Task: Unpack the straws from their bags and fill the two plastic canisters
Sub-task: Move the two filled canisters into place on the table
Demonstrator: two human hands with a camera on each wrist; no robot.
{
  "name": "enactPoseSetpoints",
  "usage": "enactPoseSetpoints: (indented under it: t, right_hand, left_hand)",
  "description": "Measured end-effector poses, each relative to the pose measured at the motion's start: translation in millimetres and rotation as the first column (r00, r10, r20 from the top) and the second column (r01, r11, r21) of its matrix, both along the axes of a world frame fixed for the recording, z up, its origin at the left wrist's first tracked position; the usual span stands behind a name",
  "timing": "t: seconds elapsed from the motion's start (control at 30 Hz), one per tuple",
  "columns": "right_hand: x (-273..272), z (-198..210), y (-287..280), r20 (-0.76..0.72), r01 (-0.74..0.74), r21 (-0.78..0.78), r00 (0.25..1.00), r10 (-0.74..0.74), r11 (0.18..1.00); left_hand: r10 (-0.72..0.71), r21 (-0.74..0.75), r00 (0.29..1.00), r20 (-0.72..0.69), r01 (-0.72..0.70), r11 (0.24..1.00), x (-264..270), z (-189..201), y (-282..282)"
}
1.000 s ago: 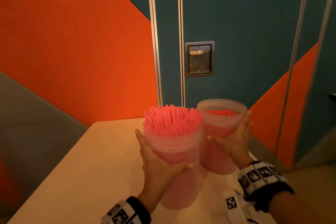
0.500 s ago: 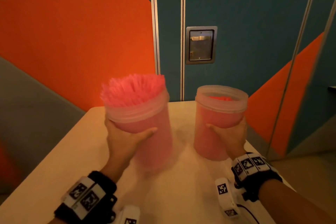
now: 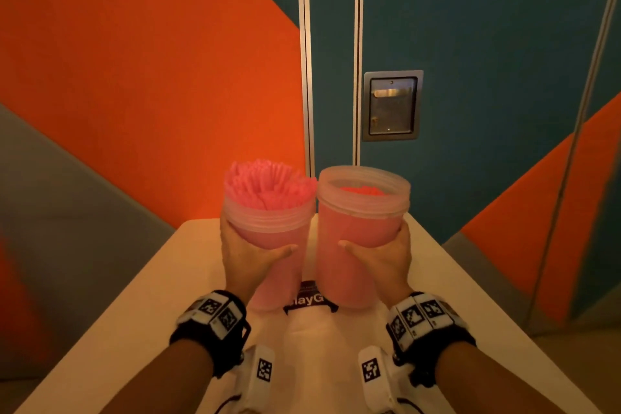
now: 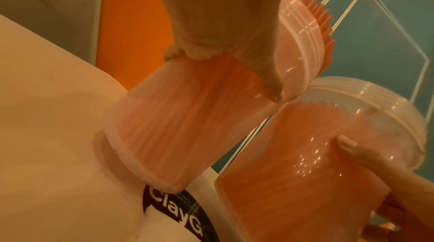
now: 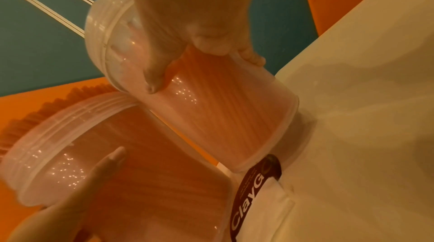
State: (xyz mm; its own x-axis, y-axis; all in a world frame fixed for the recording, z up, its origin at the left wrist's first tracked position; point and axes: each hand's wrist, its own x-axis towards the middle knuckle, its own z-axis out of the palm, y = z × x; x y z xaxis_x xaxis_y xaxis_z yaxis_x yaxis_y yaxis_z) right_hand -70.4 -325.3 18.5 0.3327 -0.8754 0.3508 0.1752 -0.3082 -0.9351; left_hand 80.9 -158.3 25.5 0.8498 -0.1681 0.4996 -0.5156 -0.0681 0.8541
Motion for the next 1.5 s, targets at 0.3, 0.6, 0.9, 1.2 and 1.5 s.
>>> enactPoseSetpoints:
  t: [0.3,0.6,0.9,1.2,1.5]
  right_hand:
    - [43,-18,-22,-0.061,0.105,0.033,0.993,-0.102,0.994]
    - [62,-29,-40,-0.032,-0.061,-0.023,0.998,0.06,0.998]
    - [64,-41,-52,-0.172,-0.212,0.056,0.961,0.219,0.976]
    - [75,-54,-49,-0.263,-0.146,0.097,0.95,0.167,0.985]
    - [88,-54,-46,-0.279,-0.129,0.068,0.949,0.143,0.989]
  left_hand:
    - [0.007,-0.039,0.999,-0.036,-0.009,0.999,34,-15,-38]
    - [-0.025,-0.062,1.0,-0.004,0.025,0.998,63,-22,-45]
    - [-0.06,0.034,0.984,-0.167,0.067,0.997,66,-40,-41]
    - [-0.078,0.092,0.982,-0.172,0.095,0.991,68,-62,-34]
    - [-0.086,0.114,0.98,-0.179,0.107,0.988,86,-62,-34]
